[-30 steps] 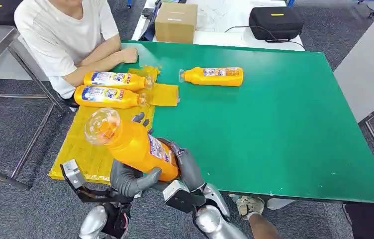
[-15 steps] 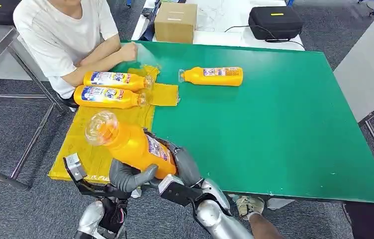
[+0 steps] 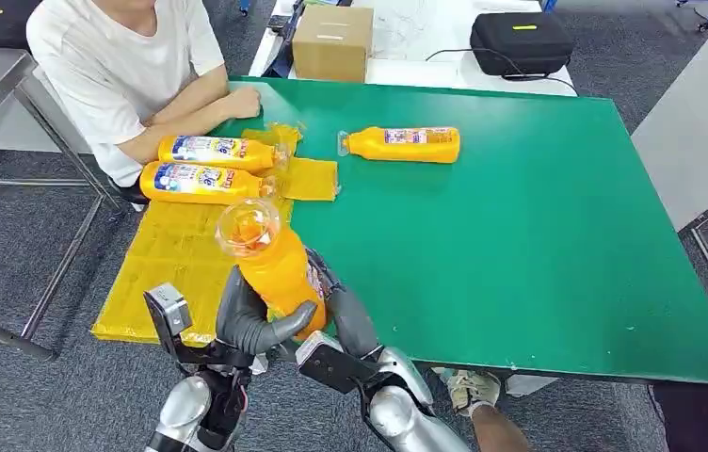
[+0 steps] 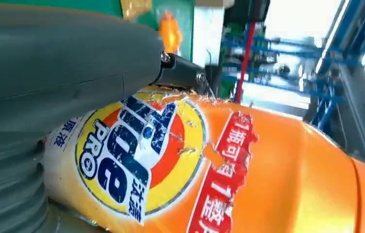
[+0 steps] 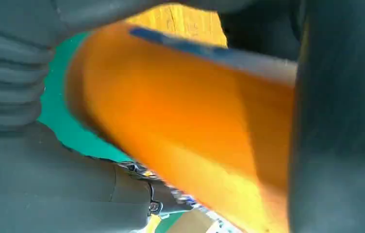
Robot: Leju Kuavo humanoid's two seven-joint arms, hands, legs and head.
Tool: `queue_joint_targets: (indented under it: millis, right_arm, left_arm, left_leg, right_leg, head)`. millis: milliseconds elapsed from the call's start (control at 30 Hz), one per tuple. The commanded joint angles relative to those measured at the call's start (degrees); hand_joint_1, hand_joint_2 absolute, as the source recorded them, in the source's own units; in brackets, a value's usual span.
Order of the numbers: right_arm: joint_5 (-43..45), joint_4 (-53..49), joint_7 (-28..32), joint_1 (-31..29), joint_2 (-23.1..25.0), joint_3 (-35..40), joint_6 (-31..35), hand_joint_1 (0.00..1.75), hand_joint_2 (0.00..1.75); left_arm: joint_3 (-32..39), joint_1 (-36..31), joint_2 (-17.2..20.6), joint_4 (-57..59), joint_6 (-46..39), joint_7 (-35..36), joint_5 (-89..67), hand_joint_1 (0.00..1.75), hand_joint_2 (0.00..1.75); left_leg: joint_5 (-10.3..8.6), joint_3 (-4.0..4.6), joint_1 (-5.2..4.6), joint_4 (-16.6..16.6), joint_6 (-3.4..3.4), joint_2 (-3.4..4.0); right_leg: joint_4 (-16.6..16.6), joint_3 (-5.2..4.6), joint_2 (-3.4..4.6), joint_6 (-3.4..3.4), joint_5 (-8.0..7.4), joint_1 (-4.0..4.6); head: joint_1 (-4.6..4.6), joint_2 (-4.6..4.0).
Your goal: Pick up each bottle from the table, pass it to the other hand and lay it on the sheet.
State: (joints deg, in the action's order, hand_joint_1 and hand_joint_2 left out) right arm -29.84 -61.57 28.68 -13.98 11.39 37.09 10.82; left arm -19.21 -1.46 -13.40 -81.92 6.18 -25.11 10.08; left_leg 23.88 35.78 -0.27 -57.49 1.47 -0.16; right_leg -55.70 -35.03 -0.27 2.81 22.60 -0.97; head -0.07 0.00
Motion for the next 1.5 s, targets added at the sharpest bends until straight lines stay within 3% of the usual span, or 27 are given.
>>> queue_joint_targets:
  millis: [33,200,267,500,767,867,1100,1233,1500]
  right_arm:
    - [1.16,4.11,4.08,1.05,-3.08,-0.65,-1.29,0.0,0.0]
    - [1.24,2.26,5.14,2.63,-3.45,-3.86,-1.41,0.0,0.0]
    - [1.23,2.09,5.17,2.69,-3.46,-4.27,-1.56,0.0,0.0]
    - [1.09,1.27,5.31,4.25,-4.04,-6.0,-1.81,0.0,0.0]
    - [1.04,-2.05,6.2,7.69,-5.6,-9.0,-1.52,0.0,0.0]
    - [1.36,-2.37,6.53,7.73,-5.38,-9.07,-2.18,0.0,0.0]
    - [2.76,-4.66,7.39,7.4,-4.94,-10.61,-4.8,0.0,0.0]
    - [4.11,-3.98,7.42,8.48,-4.64,-11.32,-5.25,0.0,0.0]
    - [5.14,-1.69,8.22,8.65,-4.28,-11.96,-4.96,0.0,0.0]
  left_arm:
    - [2.26,-5.96,4.59,3.2,-10.26,-0.93,-13.82,1.75,1.75]
    - [6.01,-10.3,6.7,8.0,-15.79,-0.43,-27.28,1.75,1.75]
    - [6.91,-11.48,6.77,9.27,-16.35,-0.27,-28.6,1.75,1.75]
    - [7.62,-15.85,7.66,15.87,-19.82,1.37,-37.86,1.75,1.75]
    - [5.49,-22.27,8.01,26.45,-21.28,4.83,-48.46,1.75,1.75]
    - [4.38,-22.73,8.52,27.39,-23.52,5.8,-51.8,1.75,1.75]
    - [1.04,-37.75,10.08,54.18,-22.34,12.54,-66.13,1.75,1.75]
    - [1.76,-38.66,11.65,58.65,-21.73,12.59,-67.2,1.75,1.75]
    - [2.24,-38.53,11.67,60.79,-19.33,14.32,-67.78,1.75,1.75]
  left_leg:
    - [0.21,-0.49,0.1,0.0,-0.14,-0.06]
    - [-0.02,-0.27,0.04,0.14,-0.09,-0.23]
    - [0.13,-0.53,0.08,0.08,-0.15,-0.07]
    - [0.03,-0.25,0.04,0.07,-0.06,-0.08]
    - [0.05,-0.36,0.07,0.05,-0.1,-0.32]
    - [0.06,-0.24,0.05,0.01,-0.07,-0.06]
    - [0.02,-0.31,0.1,-0.04,-0.13,-0.36]
    - [0.03,-0.26,0.04,0.03,-0.08,0.11]
    - [0.03,-0.24,0.06,0.01,-0.08,0.1]
  right_leg:
    - [0.02,0.53,-0.06,-0.17,0.22,0.11]
    - [0.1,0.32,-0.23,-0.1,0.07,0.03]
    - [0.06,0.52,-0.06,-0.18,0.16,0.07]
    - [0.06,0.27,-0.09,-0.09,0.06,0.03]
    - [0.05,0.47,-0.31,-0.12,0.15,0.06]
    - [0.03,0.26,-0.05,-0.09,0.06,0.04]
    - [-0.03,0.4,-0.33,-0.15,0.12,0.1]
    - [0.0,0.22,0.09,-0.11,-0.02,0.04]
    - [0.0,0.22,0.06,-0.07,0.01,0.05]
  head:
    - [0.02,0.0]
    - [0.02,0.0]
    - [0.02,0.0]
    - [0.02,0.0]
    - [0.02,0.0]
    - [0.04,0.0]
    - [0.02,0.0]
    - [0.02,0.0]
    - [0.04,0.0]
